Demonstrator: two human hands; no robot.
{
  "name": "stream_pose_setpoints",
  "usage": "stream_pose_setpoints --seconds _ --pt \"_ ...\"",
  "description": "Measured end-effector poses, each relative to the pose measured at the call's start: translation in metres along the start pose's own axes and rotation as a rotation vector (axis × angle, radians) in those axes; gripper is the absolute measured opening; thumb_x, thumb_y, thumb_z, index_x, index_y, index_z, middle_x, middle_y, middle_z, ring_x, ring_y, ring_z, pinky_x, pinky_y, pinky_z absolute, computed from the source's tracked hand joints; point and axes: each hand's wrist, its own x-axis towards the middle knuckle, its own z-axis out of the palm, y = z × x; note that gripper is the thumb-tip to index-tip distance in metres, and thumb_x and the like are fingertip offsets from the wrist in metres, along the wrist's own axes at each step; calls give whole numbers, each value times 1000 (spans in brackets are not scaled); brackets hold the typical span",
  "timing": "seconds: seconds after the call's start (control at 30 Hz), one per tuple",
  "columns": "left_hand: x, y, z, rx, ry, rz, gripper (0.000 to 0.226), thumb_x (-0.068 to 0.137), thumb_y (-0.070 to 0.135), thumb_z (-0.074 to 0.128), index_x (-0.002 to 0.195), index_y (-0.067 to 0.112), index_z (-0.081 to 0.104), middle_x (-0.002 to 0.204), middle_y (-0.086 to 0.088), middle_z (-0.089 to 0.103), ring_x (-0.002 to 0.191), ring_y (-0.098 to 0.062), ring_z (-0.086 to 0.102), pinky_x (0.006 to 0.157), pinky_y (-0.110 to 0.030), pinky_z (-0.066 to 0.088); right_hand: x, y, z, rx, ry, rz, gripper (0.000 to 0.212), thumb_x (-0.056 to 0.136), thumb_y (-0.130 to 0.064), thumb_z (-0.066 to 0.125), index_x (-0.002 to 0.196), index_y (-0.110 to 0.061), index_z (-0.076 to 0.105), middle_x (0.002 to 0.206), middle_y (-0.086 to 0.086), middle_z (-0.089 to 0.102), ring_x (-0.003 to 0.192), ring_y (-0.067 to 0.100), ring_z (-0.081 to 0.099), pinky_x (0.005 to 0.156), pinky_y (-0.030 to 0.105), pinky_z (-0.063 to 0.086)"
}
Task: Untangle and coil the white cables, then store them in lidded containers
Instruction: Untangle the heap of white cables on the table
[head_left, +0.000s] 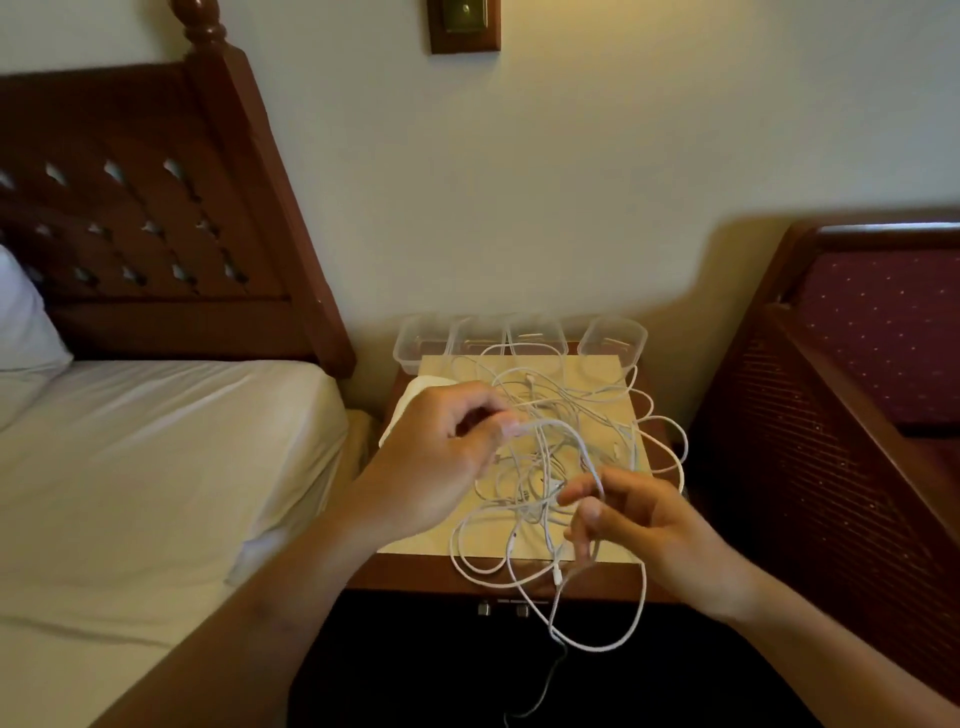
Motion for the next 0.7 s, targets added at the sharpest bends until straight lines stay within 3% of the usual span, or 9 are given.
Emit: stream_pose_setpoints --seconds 0.07,0.17,0.23,0.3,0.4,0.53,0.63,0.7 --pt "-2 -3 -18 -27 -116 -166 24 103 19 61 88 6 74 69 -13 67 67 -27 63 69 -24 47 1 11 -5 21 112 -48 24 103 -17 50 106 -13 73 74 8 59 69 22 59 71 46 53" --pt "-6 -9 -24 -84 -483 -392 46 101 48 54 101 9 80 104 0 79 106 -7 69 104 -35 45 6 2 -16 -77 123 -144 30 103 -13 48 109 -16 77 79 -3 56 71 12 50 68 32 46" --pt "-7 -14 -7 -311 -520 -403 62 98 57 47 115 5 76 118 -8 76 118 -16 68 115 -44 40 15 -9 -19 -236 46 -208 29 104 -16 50 115 -19 77 91 -9 63 84 9 57 78 24 46" --pt "-7 -15 20 -658 -458 -394 65 101 54 46 122 -3 70 121 -23 71 114 -32 68 116 -51 41 26 -17 -17 -332 -2 -261 28 103 -17 53 118 -20 76 100 3 61 99 20 58 89 29 49" --pt "-9 -12 53 -1060 -352 -405 50 106 44 45 113 4 73 108 -25 67 94 -37 70 107 -60 46 41 -18 -14 -346 -12 -322 31 102 -7 55 123 -19 76 104 13 57 103 31 57 90 42 53" --pt "-9 -13 68 -1256 -243 -397 47 108 33 42 97 -3 70 79 -23 68 75 -38 71 82 -50 59 49 -12 -9 -287 91 -308 27 100 -12 60 122 -14 74 102 16 65 101 32 64 87 41 57" --pt "-13 -13 70 -1341 -257 -299 35 108 27 46 93 2 64 71 -18 66 63 -33 70 61 -39 59 50 -8 0 -168 230 -209 26 92 -23 67 116 -15 73 90 13 73 83 31 70 75 40 61" --pt "-13 -10 70 -1367 -266 -213 29 107 24 48 92 3 63 75 -19 70 63 -31 72 53 -33 58 47 -2 7 -73 288 -159 16 89 -24 68 99 -13 74 77 9 72 67 24 66 63 32 58"
